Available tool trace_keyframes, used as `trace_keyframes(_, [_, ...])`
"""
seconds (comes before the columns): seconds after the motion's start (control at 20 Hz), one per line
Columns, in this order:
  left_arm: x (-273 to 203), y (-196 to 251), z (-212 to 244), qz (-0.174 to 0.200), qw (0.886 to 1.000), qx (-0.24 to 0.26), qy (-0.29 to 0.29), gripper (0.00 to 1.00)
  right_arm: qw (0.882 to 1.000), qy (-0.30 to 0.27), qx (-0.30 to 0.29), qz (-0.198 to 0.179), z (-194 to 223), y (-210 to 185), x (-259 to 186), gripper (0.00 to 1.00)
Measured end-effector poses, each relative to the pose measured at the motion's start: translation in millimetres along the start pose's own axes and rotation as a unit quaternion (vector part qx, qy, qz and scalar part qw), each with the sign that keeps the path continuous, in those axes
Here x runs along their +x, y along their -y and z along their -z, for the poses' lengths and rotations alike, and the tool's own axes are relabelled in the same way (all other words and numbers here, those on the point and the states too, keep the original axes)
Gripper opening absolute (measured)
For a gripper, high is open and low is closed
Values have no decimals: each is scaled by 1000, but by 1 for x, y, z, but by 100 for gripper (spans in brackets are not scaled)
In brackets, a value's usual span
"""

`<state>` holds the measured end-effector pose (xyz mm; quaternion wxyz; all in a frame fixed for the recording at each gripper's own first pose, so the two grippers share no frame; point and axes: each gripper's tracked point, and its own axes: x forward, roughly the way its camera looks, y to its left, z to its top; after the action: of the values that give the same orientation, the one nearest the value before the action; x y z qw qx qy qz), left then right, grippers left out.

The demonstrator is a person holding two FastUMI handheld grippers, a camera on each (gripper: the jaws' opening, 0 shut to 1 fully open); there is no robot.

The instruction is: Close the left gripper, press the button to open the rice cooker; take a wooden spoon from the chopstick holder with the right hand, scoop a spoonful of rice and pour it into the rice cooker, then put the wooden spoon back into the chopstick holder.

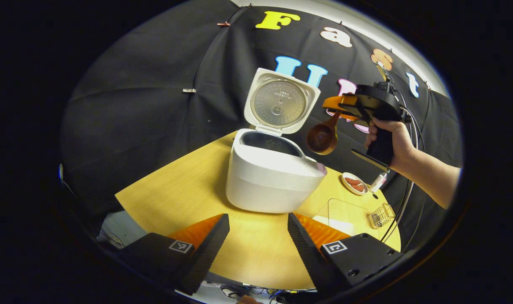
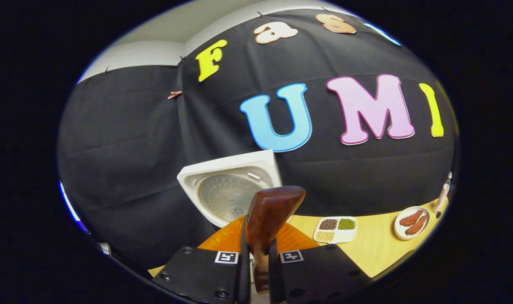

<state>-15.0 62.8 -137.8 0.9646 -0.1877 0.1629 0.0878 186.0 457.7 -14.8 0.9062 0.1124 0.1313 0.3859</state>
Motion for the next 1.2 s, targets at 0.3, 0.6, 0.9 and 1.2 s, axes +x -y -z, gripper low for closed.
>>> trace_keyframes(0.3, [5, 48, -14, 22, 999, 23, 8, 96, 997, 14, 43, 70, -35, 100, -52, 21])
trace_keyframes(0.6, [8, 76, -36, 23, 998, 46, 27, 96, 984, 45, 63, 157, -68, 215, -129, 21])
trace_keyframes(0.9, [17, 91, -48, 8, 998, 60, 35, 96, 967, 43, 76, 239, -58, 320, -207, 21])
trace_keyframes(1.2, [25, 118, -50, -1, 998, 62, 33, 96, 947, 31, 99, 304, -31, 401, -257, 21])
